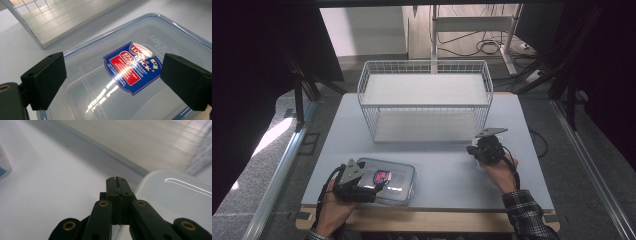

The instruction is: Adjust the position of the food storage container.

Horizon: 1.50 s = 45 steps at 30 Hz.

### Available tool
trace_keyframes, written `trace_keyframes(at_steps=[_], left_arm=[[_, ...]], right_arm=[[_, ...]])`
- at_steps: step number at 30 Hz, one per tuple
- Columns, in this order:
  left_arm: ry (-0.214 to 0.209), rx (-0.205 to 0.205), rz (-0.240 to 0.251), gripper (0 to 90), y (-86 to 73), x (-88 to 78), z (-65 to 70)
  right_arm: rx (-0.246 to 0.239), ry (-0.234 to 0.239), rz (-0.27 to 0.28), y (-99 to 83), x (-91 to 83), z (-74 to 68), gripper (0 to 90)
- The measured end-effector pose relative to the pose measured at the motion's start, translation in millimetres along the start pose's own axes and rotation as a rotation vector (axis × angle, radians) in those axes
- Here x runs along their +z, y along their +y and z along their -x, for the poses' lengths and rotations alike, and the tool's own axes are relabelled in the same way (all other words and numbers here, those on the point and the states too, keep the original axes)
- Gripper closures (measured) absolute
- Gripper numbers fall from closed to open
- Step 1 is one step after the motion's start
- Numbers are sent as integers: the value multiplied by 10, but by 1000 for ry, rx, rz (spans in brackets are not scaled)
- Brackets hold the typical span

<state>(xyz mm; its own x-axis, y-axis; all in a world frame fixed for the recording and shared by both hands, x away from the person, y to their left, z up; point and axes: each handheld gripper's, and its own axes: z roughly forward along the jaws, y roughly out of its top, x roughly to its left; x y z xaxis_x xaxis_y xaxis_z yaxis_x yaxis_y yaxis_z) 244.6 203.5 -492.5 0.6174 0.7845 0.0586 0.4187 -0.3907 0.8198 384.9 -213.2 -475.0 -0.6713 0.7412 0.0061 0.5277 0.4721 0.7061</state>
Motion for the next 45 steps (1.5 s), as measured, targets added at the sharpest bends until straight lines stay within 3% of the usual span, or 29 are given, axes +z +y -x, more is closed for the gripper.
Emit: trace_keyframes(at_steps=[10,13,18,24,28,35,38,42,45], left_arm=[[20,2,-11,93,7,8,9],[37,3,-13,128,10,-3,4],[43,-5,-16,273,8,-83,-53],[10,-65,-8,651,-32,-238,-184],[25,-109,-24,862,-108,-341,-284],[79,-164,-67,900,-357,-468,-426],[125,-180,-111,900,-464,-514,-486],[76,-235,-159,900,-618,-495,-539],[42,-237,-207,900,-654,-394,-493]], right_arm=[[76,-71,12,-124,-122,295,893],[87,-77,22,-141,-136,297,892],[86,-62,58,-146,-205,227,884],[84,-21,77,-199,-262,106,874],[64,17,85,-208,-291,-30,871],[30,76,73,-261,-298,-268,871],[23,103,66,-288,-298,-361,869],[19,140,58,-324,-305,-460,865],[11,164,48,-358,-300,-537,860]])
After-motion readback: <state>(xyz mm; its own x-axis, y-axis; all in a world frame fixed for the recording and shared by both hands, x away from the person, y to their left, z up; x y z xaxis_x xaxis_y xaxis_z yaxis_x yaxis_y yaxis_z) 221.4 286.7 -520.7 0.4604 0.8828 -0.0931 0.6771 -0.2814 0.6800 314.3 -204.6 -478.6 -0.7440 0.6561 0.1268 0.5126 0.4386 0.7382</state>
